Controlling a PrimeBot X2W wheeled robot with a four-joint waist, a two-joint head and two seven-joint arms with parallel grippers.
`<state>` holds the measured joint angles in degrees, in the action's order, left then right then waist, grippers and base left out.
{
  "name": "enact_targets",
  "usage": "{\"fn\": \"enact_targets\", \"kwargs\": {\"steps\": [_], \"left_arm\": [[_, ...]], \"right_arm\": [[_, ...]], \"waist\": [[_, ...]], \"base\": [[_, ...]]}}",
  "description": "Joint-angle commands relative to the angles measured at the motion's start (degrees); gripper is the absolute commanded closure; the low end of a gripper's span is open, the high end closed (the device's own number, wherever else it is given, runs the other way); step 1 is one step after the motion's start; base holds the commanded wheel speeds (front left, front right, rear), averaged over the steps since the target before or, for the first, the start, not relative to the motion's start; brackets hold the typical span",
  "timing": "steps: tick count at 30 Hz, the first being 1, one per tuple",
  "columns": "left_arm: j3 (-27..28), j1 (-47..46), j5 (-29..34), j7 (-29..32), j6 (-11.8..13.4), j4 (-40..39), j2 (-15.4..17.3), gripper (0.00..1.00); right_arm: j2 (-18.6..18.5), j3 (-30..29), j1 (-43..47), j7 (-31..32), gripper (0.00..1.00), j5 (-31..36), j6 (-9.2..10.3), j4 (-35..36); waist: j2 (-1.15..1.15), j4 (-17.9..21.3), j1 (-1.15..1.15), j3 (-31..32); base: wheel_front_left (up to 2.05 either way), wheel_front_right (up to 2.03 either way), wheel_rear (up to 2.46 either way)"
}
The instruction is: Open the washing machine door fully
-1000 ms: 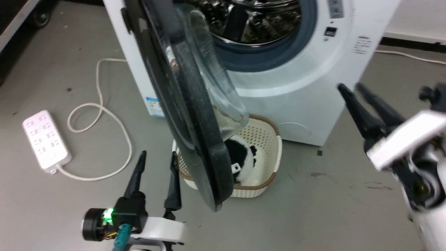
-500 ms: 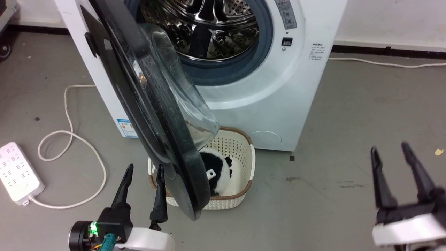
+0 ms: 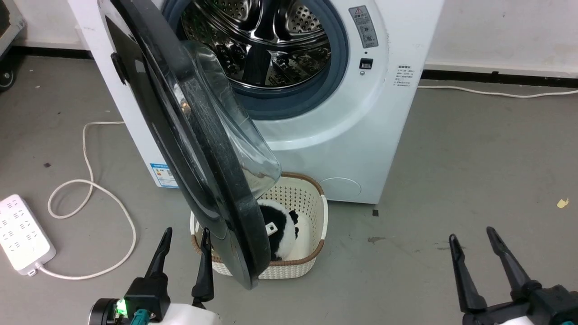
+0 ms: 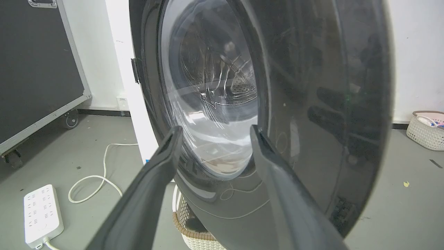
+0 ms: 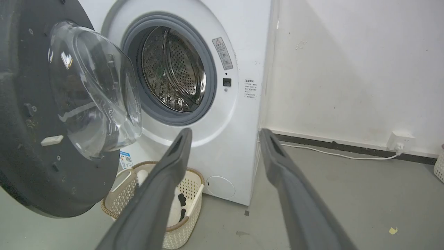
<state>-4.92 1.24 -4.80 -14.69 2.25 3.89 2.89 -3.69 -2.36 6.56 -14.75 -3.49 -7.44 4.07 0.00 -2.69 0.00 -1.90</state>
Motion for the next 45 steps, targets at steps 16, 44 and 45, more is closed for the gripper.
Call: {"fn": "enact_targets", "kwargs": {"steps": [16, 44, 45], "left_arm": [[3.8, -4.8, -1.3, -0.3, 5.3, -20.5, 0.0, 1.0], [-23.5, -7.4, -3.4, 5.4, 1.8, -6.4, 0.0, 1.0], [-23.7, -7.4, -4.2, 5.2, 2.1, -4.8, 0.0, 1.0]], "right_arm": [[0.8, 0.6, -0.7, -0.2, 0.0, 0.3, -0.05, -0.2], [0.8, 1.1, -1.4, -0.2, 0.0, -1.6, -0.05, -1.2], [0.8, 1.1, -1.4, -0.2, 0.0, -1.6, -0.05, -1.1]], "waist": [[0.0, 0.3, 0.0, -0.4], [0.0, 0.5, 0.0, -1.3], [0.0, 0.5, 0.0, -1.3]], "base": [[0.0, 0.0, 0.0], [0.0, 0.0, 0.0], [0.0, 0.0, 0.0]]}}
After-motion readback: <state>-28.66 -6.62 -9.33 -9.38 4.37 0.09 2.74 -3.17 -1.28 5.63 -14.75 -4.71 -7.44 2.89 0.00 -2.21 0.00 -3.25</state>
